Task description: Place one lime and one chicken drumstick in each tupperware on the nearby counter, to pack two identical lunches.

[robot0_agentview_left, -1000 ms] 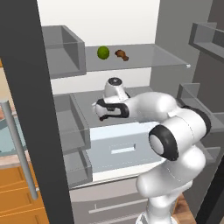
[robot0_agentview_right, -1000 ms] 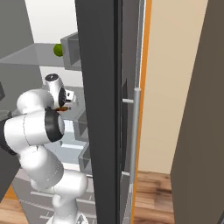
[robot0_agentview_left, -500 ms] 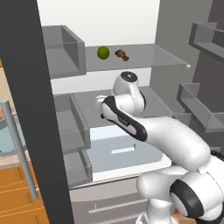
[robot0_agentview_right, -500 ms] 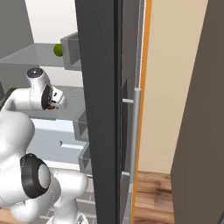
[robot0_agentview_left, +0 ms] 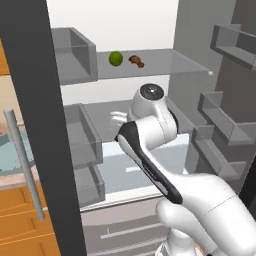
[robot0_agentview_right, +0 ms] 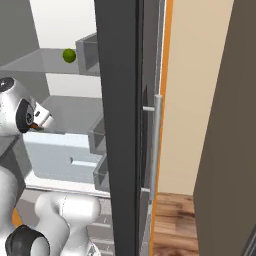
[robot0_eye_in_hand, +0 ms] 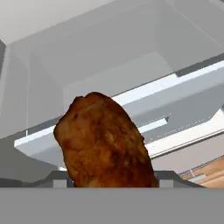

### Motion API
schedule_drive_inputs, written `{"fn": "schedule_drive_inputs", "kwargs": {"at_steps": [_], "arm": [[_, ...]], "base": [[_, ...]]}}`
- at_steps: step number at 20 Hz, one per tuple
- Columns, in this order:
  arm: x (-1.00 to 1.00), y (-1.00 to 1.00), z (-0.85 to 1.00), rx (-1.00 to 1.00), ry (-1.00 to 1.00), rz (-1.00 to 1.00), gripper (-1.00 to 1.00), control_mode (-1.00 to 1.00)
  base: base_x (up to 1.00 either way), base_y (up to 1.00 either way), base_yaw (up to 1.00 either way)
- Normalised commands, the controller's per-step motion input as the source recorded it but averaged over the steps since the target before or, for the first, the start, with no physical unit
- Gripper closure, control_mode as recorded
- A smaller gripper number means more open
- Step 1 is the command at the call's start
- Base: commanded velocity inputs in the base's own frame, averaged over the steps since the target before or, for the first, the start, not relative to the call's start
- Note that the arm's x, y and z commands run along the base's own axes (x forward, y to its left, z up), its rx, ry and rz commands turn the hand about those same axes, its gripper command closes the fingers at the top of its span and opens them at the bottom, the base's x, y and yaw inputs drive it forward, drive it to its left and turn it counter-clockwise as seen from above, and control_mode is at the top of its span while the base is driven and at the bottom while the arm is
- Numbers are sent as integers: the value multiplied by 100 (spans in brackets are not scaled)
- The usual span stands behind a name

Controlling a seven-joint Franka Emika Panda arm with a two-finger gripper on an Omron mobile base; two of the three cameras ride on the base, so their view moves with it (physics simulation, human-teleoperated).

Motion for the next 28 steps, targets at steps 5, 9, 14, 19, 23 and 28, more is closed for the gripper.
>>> {"fn": "schedule_drive_inputs", "kwargs": {"at_steps": [5, 9, 14, 19, 23, 28], "arm": [[0, 0, 0, 0, 0, 0, 100, 100], [0, 0, 0, 0, 0, 0, 100, 100], [0, 0, 0, 0, 0, 0, 100, 100], [0, 0, 0, 0, 0, 0, 100, 100], [0, 0, 0, 0, 0, 0, 100, 100], [0, 0, 0, 0, 0, 0, 100, 100]], "base": [[-100, 30, -22], [-100, 35, -24], [-100, 54, -29], [-97, 96, -13], [-11, 100, 10], [34, 100, 12]]}}
